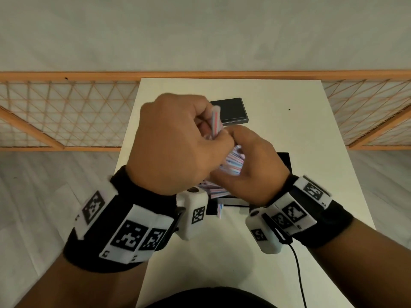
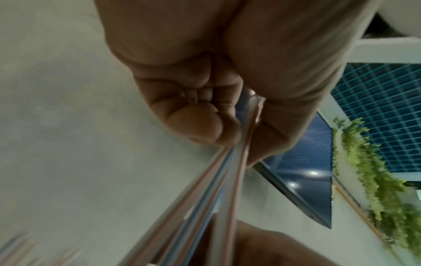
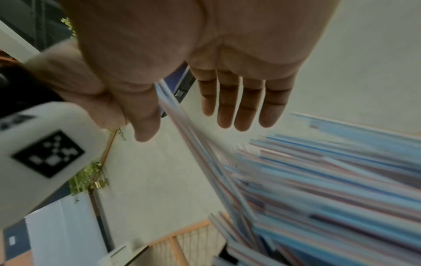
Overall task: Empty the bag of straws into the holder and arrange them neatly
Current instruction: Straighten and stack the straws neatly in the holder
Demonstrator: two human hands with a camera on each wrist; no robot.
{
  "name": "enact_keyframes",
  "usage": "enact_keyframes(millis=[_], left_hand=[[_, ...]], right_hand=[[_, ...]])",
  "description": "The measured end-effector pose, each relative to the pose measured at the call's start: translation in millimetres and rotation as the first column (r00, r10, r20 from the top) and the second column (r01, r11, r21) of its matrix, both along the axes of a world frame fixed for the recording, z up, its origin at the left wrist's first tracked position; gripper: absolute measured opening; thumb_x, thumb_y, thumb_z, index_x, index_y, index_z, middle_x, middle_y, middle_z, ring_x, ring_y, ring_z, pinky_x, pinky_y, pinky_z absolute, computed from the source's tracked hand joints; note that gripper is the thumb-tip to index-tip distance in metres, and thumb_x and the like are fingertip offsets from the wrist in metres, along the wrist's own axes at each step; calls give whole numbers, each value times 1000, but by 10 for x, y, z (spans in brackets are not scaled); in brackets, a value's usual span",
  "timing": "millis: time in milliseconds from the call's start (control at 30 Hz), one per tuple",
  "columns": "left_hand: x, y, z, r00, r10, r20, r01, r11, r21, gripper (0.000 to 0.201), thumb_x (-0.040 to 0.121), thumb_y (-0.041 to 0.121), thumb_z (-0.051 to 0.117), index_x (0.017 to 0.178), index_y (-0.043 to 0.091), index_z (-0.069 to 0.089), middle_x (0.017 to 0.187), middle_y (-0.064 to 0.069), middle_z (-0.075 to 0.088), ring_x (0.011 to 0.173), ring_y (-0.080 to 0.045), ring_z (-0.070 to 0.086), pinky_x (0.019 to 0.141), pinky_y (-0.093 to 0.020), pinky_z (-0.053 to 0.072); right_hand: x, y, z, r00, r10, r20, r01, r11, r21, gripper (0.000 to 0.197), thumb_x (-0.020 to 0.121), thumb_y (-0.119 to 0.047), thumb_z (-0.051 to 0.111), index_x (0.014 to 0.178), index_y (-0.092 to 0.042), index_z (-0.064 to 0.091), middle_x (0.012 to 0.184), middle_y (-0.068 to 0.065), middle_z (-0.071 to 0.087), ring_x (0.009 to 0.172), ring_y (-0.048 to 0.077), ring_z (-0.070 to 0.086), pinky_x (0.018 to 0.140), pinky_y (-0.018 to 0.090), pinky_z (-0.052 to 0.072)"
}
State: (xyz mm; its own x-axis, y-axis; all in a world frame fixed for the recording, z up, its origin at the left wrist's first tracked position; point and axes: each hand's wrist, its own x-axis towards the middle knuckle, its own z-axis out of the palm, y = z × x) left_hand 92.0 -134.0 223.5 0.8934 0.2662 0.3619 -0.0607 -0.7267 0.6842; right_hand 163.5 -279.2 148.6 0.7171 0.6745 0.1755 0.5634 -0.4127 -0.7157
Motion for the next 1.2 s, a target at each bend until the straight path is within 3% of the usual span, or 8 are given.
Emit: enact_keyframes(millis=[100,300,467,567,800,967,1067,1200], left_hand=[[22,-92,149,999,-38,19,39,999,-33,14,73,26,73,68,13,69,54,6,61,49,-10,57,46,-12,38],[170,-208,206,985,-23,169,46,990,-133,10,74,17,74,79,11,68,62,4,62,51,-7,54,52,-14,38],[229,-265,238,910,-29,414,66,995,-75,37,90,31,61,116,5,56,103,-7,60,92,-21,59,79,-31,46],[303,-349,67,978,-157,138,135,978,157,45,97,46,43,105,9,68,102,-3,65,96,-22,60,86,-40,46],[269,0,-141,923,168,346,22,875,-484,42,97,41,35,87,9,60,86,-21,62,81,-32,58,70,-33,44],[198,417,-813,860,502,-88,-457,682,-571,18,74,41,60,83,28,52,85,3,58,79,-22,53,73,-40,44],[147,354,-1160,809,406,-426,-588,560,-584,49,67,73,48,89,30,49,96,2,61,83,-26,55,73,-42,40],[61,178,-1390,801,240,-548,-554,643,-529,80,56,99,35,93,29,51,95,0,62,81,-28,56,74,-44,43]], right_hand=[[50,173,27,997,29,-78,-21,994,108,14,70,-51,55,83,-46,52,77,-38,59,78,-19,57,66,4,41],[297,199,68,993,-10,-120,35,977,211,21,88,-15,62,87,5,66,79,23,66,75,41,62,69,55,52],[329,-10,64,998,-51,-34,58,973,222,40,83,-44,45,53,-19,53,47,-8,49,45,12,42,47,29,34],[242,39,108,996,-10,84,-6,982,187,24,82,-22,54,85,-3,68,78,-3,62,71,7,48,69,12,42],[130,-109,-152,985,-19,-172,13,999,-33,46,92,-42,61,48,-35,49,40,-8,37,41,11,35,44,15,27],[87,-247,-560,999,-12,-34,7,993,-119,43,80,-53,69,57,-33,39,55,-12,39,54,6,39,57,25,34],[81,-286,-720,995,-61,84,80,965,-250,53,59,-75,64,77,-28,50,81,-10,47,78,18,45,69,33,40],[71,-340,-807,988,-135,78,153,943,-297,60,56,-72,72,83,-26,45,87,-5,48,79,19,46,68,31,42]])
